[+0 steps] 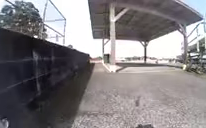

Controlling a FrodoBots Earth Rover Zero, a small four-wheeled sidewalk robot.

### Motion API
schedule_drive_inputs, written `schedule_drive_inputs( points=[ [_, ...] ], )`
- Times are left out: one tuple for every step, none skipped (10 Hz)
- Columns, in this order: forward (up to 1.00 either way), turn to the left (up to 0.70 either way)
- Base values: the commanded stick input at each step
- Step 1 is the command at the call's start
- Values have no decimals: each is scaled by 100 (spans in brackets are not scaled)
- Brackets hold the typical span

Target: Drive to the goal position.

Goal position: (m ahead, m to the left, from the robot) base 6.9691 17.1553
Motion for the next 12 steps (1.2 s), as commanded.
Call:
schedule_drive_inputs(
  points=[
    [85,33],
    [85,29],
    [85,16],
    [85,0],
    [85,0],
    [85,0],
    [85,9],
    [85,22],
    [85,32],
    [85,33],
    [85,14],
    [85,2]
  ],
)
